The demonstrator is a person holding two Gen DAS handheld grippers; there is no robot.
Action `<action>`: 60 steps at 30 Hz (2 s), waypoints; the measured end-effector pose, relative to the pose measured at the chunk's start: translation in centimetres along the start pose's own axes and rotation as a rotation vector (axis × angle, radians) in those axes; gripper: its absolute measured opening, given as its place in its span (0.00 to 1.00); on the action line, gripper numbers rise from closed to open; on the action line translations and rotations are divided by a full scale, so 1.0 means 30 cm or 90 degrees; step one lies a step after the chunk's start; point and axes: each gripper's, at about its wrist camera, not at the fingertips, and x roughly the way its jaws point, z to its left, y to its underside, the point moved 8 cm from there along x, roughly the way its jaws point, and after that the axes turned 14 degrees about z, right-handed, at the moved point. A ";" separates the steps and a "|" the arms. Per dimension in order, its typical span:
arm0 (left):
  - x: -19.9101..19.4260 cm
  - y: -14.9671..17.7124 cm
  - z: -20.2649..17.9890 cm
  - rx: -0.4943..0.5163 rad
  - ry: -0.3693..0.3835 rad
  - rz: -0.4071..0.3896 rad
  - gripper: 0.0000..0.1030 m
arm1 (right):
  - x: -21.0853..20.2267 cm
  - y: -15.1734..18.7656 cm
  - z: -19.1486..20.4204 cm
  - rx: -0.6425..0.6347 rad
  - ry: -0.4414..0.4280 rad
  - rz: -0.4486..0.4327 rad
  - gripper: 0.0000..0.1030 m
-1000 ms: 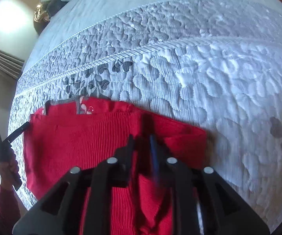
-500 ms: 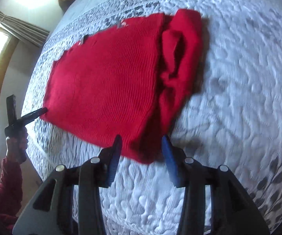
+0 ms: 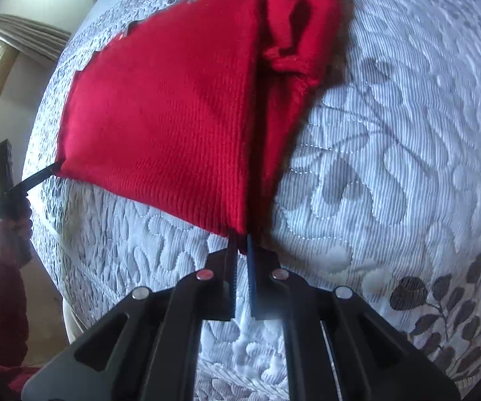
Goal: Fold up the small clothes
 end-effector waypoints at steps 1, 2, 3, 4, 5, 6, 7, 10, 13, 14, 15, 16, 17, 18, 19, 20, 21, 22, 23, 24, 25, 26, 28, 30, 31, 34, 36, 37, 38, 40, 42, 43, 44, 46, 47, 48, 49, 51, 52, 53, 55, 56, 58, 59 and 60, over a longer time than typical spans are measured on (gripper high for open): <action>0.004 0.000 0.000 0.000 -0.002 -0.002 0.36 | 0.008 -0.001 0.001 -0.002 0.006 0.000 0.04; 0.008 0.000 -0.002 0.003 -0.007 -0.004 0.36 | 0.012 0.000 0.002 -0.005 0.013 0.000 0.04; 0.009 0.001 -0.007 0.008 -0.016 -0.007 0.36 | 0.015 0.000 0.006 -0.011 0.029 0.000 0.04; 0.008 0.001 -0.011 0.012 -0.022 -0.009 0.36 | 0.014 0.000 0.008 -0.013 0.035 0.000 0.04; 0.006 0.001 -0.013 0.015 -0.028 -0.009 0.36 | 0.010 0.000 0.011 -0.012 0.037 -0.001 0.04; 0.002 0.000 -0.014 0.014 -0.029 -0.008 0.36 | 0.009 -0.001 0.013 -0.009 0.033 -0.001 0.04; -0.008 -0.001 -0.014 0.008 -0.029 -0.005 0.36 | 0.004 -0.004 0.015 -0.003 0.022 -0.002 0.06; -0.064 -0.013 -0.031 -0.011 -0.020 -0.017 0.34 | -0.062 -0.006 0.012 0.009 -0.023 -0.029 0.32; -0.154 -0.038 -0.095 0.011 -0.010 -0.055 0.37 | -0.167 -0.019 0.006 0.009 -0.030 -0.073 0.46; -0.174 -0.056 -0.129 0.021 -0.005 -0.064 0.40 | -0.196 -0.030 -0.001 0.013 -0.029 -0.083 0.49; -0.185 -0.080 -0.170 0.031 0.006 -0.067 0.44 | -0.227 -0.051 -0.010 0.020 -0.027 -0.092 0.53; -0.187 -0.104 -0.203 0.039 0.011 -0.066 0.46 | -0.252 -0.074 -0.020 0.030 -0.018 -0.099 0.61; -0.184 -0.132 -0.239 0.045 0.010 -0.066 0.46 | -0.275 -0.103 -0.037 0.044 -0.007 -0.107 0.64; -0.174 -0.157 -0.276 0.051 0.010 -0.065 0.48 | -0.285 -0.122 -0.051 0.051 -0.006 -0.107 0.64; -0.158 -0.197 -0.323 0.063 0.017 -0.059 0.48 | -0.289 -0.144 -0.062 0.059 -0.011 -0.106 0.64; -0.143 -0.224 -0.354 0.067 0.023 -0.053 0.48 | -0.291 -0.174 -0.073 0.070 -0.023 -0.103 0.64; -0.130 -0.245 -0.378 0.070 0.027 -0.048 0.48 | -0.287 -0.194 -0.081 0.077 -0.030 -0.098 0.64; -0.113 -0.276 -0.407 0.075 0.026 -0.044 0.48 | -0.281 -0.216 -0.092 0.083 -0.035 -0.092 0.66; -0.088 -0.308 -0.443 0.079 0.021 -0.039 0.48 | -0.277 -0.233 -0.100 0.088 -0.038 -0.089 0.69; -0.067 -0.336 -0.469 0.083 0.017 -0.034 0.48 | -0.267 -0.257 -0.112 0.095 -0.041 -0.085 0.71; -0.051 -0.338 -0.492 0.087 0.020 -0.030 0.48 | -0.260 -0.266 -0.119 0.100 -0.044 -0.084 0.72; -0.035 -0.350 -0.506 0.092 0.025 -0.024 0.48 | -0.256 -0.277 -0.127 0.104 -0.048 -0.083 0.73; -0.004 -0.366 -0.530 0.098 0.028 -0.012 0.48 | -0.246 -0.293 -0.146 0.111 -0.065 -0.080 0.76; 0.022 -0.374 -0.527 0.099 0.019 -0.006 0.47 | -0.232 -0.308 -0.157 0.115 -0.075 -0.075 0.76; 0.034 -0.379 -0.525 0.099 0.016 -0.004 0.47 | -0.225 -0.313 -0.159 0.114 -0.076 -0.074 0.76; 0.049 -0.387 -0.525 0.099 0.018 -0.002 0.47 | -0.206 -0.322 -0.157 0.109 -0.082 -0.065 0.76; 0.056 -0.391 -0.526 0.101 0.017 0.000 0.48 | -0.194 -0.325 -0.151 0.103 -0.080 -0.061 0.76; 0.060 -0.391 -0.523 0.101 0.016 0.003 0.48 | -0.189 -0.327 -0.148 0.101 -0.080 -0.059 0.76; 0.062 -0.390 -0.521 0.102 0.015 0.004 0.48 | -0.182 -0.331 -0.142 0.099 -0.082 -0.057 0.76; 0.066 -0.392 -0.515 0.104 0.013 0.006 0.48 | -0.173 -0.339 -0.133 0.096 -0.084 -0.054 0.76; 0.070 -0.393 -0.514 0.106 0.010 0.007 0.48 | -0.161 -0.348 -0.121 0.092 -0.084 -0.050 0.76; 0.074 -0.395 -0.515 0.106 0.010 0.009 0.48 | -0.155 -0.353 -0.116 0.091 -0.085 -0.049 0.77; 0.077 -0.396 -0.514 0.107 0.010 0.011 0.48 | -0.152 -0.356 -0.113 0.090 -0.086 -0.048 0.77; 0.081 -0.403 -0.510 0.103 0.017 0.015 0.49 | -0.142 -0.362 -0.113 0.092 -0.084 -0.047 0.76; 0.084 -0.408 -0.508 0.100 0.021 0.017 0.49 | -0.139 -0.366 -0.113 0.093 -0.083 -0.048 0.73; 0.086 -0.411 -0.506 0.098 0.025 0.019 0.49 | -0.136 -0.371 -0.115 0.097 -0.083 -0.050 0.72; 0.088 -0.413 -0.505 0.098 0.026 0.020 0.49 | -0.137 -0.374 -0.120 0.103 -0.086 -0.052 0.70; 0.088 -0.410 -0.504 0.102 0.023 0.019 0.49 | -0.139 -0.380 -0.126 0.113 -0.097 -0.058 0.64; 0.088 -0.409 -0.504 0.105 0.020 0.019 0.49 | -0.140 -0.379 -0.129 0.114 -0.101 -0.058 0.64; 0.089 -0.410 -0.504 0.106 0.019 0.018 0.49 | -0.139 -0.378 -0.126 0.112 -0.106 -0.058 0.64; 0.092 -0.414 -0.504 0.107 0.019 0.018 0.49 | -0.135 -0.373 -0.115 0.100 -0.104 -0.055 0.64; 0.093 -0.416 -0.505 0.108 0.020 0.018 0.49 | -0.132 -0.373 -0.110 0.095 -0.101 -0.054 0.64; 0.095 -0.417 -0.506 0.110 0.020 0.017 0.49 | -0.129 -0.374 -0.100 0.089 -0.104 -0.055 0.60; 0.094 -0.417 -0.505 0.111 0.020 0.016 0.49 | -0.128 -0.377 -0.096 0.086 -0.112 -0.057 0.55; 0.094 -0.417 -0.505 0.112 0.020 0.016 0.49 | -0.126 -0.382 -0.093 0.087 -0.119 -0.057 0.52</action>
